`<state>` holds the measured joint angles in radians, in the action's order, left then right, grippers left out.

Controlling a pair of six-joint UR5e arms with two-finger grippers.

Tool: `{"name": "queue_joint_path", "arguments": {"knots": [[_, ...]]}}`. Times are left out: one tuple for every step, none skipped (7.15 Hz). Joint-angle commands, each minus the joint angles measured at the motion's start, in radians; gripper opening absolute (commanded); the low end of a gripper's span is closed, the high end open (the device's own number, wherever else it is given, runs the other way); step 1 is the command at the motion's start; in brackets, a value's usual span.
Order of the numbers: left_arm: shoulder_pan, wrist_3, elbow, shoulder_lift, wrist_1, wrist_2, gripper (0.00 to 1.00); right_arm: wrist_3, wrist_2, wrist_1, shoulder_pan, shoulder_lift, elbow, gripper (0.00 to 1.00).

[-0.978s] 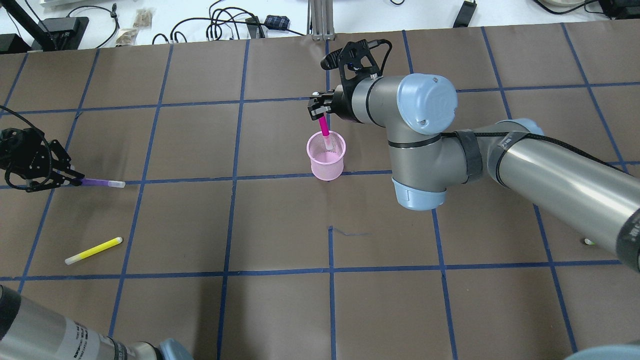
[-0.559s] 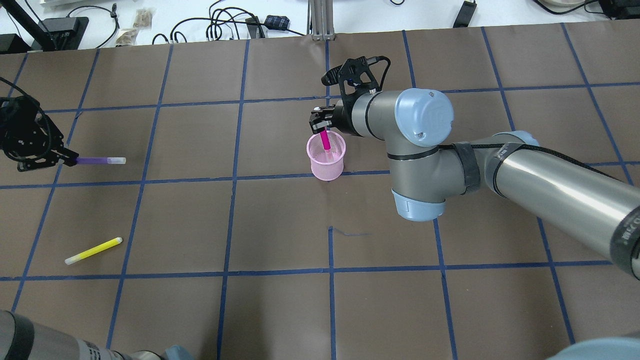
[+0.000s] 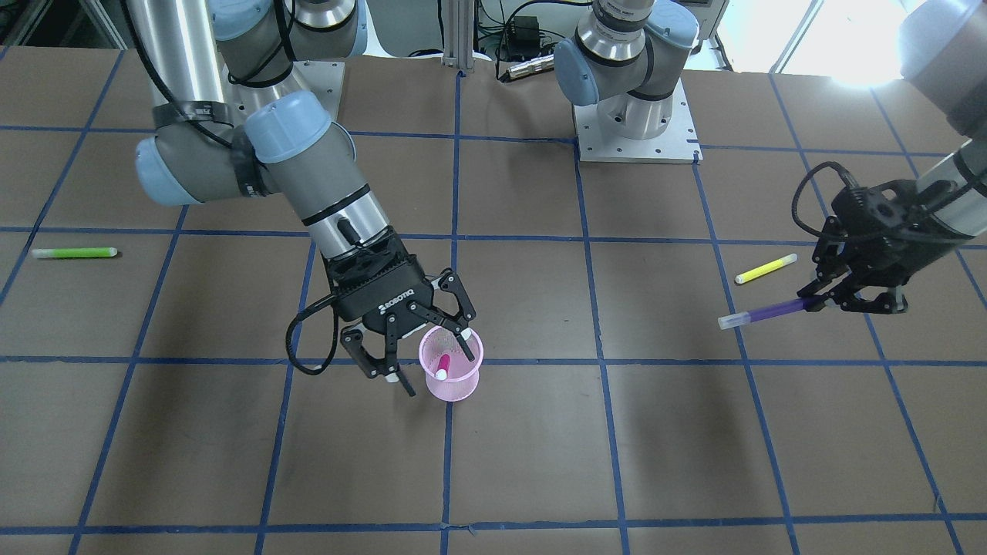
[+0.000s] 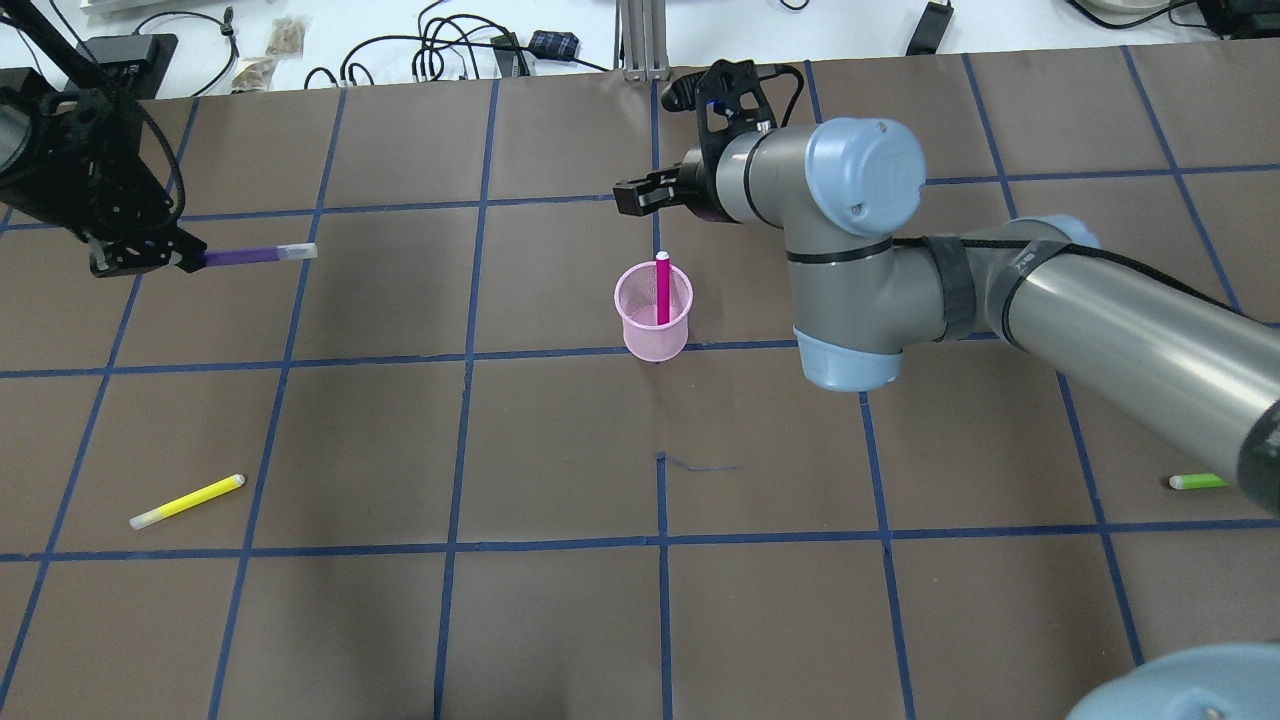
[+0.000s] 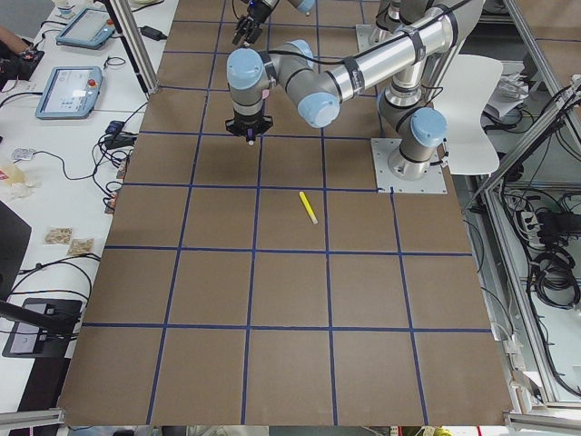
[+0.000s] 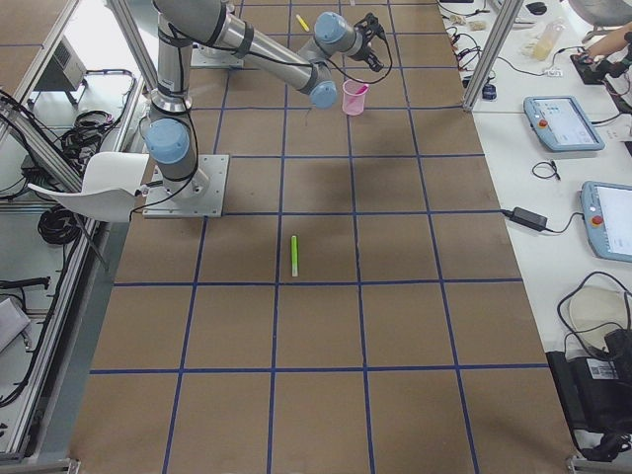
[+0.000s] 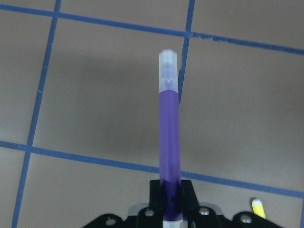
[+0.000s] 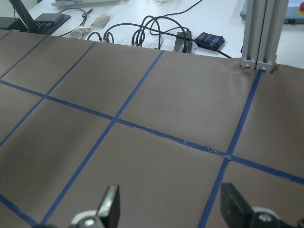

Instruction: Insert purple and pink pens into pink cup

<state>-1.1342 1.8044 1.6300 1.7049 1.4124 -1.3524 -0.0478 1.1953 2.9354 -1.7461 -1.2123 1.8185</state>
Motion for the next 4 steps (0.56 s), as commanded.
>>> {"name": "queue_joint_path", "arguments": {"knots": [[-0.131, -0.197, 0.001, -0.053, -0.004, -0.017, 0.0, -0.01, -0.009, -0.356, 0.13, -0.009, -0.195, 1.0], [-0.207, -0.267, -0.001, -0.057, -0.015, -0.074, 0.0, -0.007, 0.004, -0.595, 0.169, -0.05, -0.24, 1.0], [-0.279, -0.351, -0.002, -0.059, -0.048, -0.105, 0.0, -0.006, 0.048, -0.816, 0.192, -0.12, -0.243, 1.0], [-0.348, -0.422, -0.004, -0.051, -0.068, -0.149, 0.0, -0.009, 0.169, -0.984, 0.203, -0.178, -0.248, 1.0]]}}
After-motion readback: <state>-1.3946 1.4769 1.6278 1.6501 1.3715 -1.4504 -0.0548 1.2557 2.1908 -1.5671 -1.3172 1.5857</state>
